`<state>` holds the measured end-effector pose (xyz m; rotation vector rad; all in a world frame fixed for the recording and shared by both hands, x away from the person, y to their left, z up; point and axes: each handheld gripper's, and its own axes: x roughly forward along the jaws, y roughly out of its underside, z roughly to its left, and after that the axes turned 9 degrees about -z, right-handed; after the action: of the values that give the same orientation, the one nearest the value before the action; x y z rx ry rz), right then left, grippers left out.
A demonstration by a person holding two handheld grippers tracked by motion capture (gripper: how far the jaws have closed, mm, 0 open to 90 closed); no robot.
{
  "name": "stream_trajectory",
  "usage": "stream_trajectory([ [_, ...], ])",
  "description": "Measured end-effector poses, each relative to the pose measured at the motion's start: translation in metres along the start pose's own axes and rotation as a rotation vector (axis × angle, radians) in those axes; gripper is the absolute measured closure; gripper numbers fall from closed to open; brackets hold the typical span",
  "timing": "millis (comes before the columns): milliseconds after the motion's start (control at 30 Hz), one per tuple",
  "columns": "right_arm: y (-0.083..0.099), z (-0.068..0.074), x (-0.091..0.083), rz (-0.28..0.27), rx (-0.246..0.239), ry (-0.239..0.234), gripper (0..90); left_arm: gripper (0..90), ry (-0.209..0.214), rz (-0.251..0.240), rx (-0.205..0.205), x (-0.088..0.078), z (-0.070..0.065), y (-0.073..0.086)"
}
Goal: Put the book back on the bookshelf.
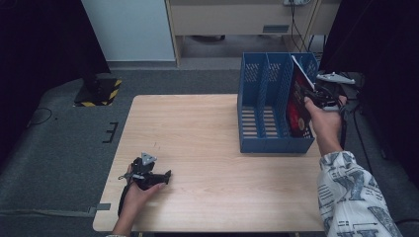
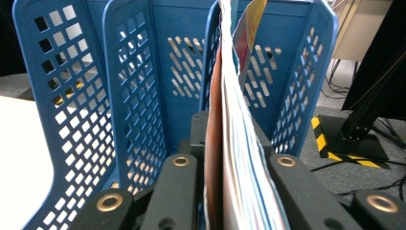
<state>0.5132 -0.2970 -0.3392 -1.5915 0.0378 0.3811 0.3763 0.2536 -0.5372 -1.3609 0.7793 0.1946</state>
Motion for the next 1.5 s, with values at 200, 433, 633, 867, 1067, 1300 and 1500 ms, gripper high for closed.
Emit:
stream_trajectory([
  [200, -0.005, 0.000, 0.003, 0.023, -0.002, -0.008, 77.0, 0.0, 0.000, 0.000, 0.000, 0.000, 0.000, 0.000],
  [433, -0.010, 0.001, 0.003, 0.037, -0.009, -0.018, 74.0, 0.0, 0.000, 0.000, 0.000, 0.000, 0.000, 0.000],
  [633, -0.015, 0.000, 0.003, 0.038, -0.002, -0.024, 73.2, 0.0, 0.000, 0.000, 0.000, 0.000, 0.000, 0.000],
  [867, -0.018, 0.000, 0.004, 0.069, -0.026, -0.024, 84.1, 0.0, 0.000, 0.000, 0.000, 0.000, 0.000, 0.000],
  [1067, -0.019, -0.001, 0.004, 0.071, -0.031, -0.013, 86.8, 0.0, 0.000, 0.000, 0.000, 0.000, 0.000, 0.000],
  [1300, -0.018, -0.005, 0.003, 0.023, -0.004, 0.018, 87.1, 0.0, 0.001, 0.000, 0.000, 0.000, 0.000, 0.000],
  [1500, -0.015, -0.006, 0.006, 0.004, -0.014, 0.050, 87.1, 0.0, 0.001, 0.000, 0.000, 0.000, 0.000, 0.000],
])
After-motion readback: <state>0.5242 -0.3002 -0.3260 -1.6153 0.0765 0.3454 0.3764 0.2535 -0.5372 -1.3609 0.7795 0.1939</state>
